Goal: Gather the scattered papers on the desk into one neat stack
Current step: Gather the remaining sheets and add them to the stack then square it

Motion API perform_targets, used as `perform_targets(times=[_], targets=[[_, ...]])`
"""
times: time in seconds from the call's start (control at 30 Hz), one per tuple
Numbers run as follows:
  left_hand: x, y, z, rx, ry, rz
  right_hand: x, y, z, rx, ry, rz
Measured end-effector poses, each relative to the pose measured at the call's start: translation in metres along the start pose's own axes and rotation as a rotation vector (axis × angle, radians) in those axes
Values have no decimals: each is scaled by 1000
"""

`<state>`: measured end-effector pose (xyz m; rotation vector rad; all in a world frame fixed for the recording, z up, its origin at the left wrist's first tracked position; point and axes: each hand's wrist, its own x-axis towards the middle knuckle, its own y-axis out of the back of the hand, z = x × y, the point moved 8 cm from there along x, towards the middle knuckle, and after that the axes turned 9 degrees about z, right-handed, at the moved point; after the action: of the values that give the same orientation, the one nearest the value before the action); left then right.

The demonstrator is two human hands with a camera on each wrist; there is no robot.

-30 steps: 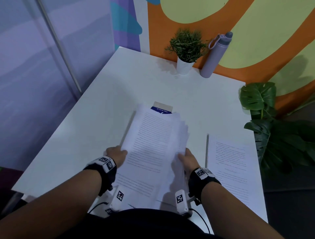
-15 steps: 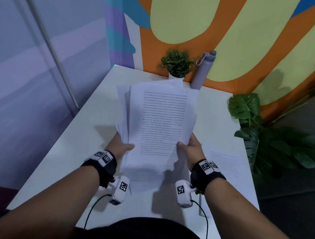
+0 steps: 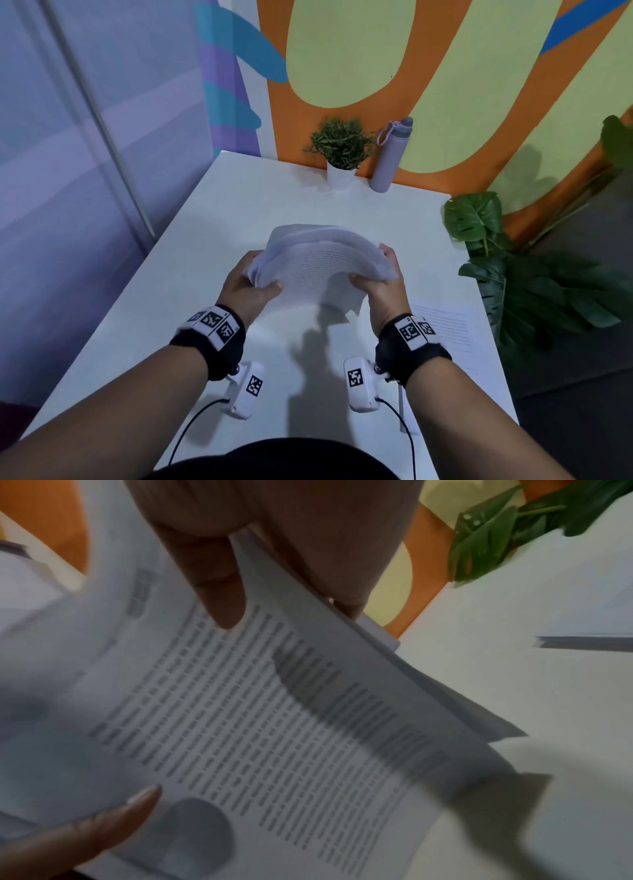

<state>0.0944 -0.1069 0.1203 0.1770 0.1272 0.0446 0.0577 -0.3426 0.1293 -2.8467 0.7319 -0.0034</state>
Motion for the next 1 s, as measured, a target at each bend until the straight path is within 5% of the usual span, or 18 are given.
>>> perform_targets(times=[0.2,0.33,0.43,0.57,0.77,1.0], targets=[[6,3,18,-108,18,55,1,-6,-42,-95,283,113],[12,7,19,-151,35,86,-12,-18,-69,-542,790,110],[16,5,14,-118,40,72,-9,-34,-60,-847,869,20],[20,6,8,-76,11,105,-7,-31,-50,-661,763,-3],[22,15,14,-149,-18,148,4,1,-2,-186,-26,156],[19,15,28,-331,-86,151,-5,-10,12,-29,-113,116]])
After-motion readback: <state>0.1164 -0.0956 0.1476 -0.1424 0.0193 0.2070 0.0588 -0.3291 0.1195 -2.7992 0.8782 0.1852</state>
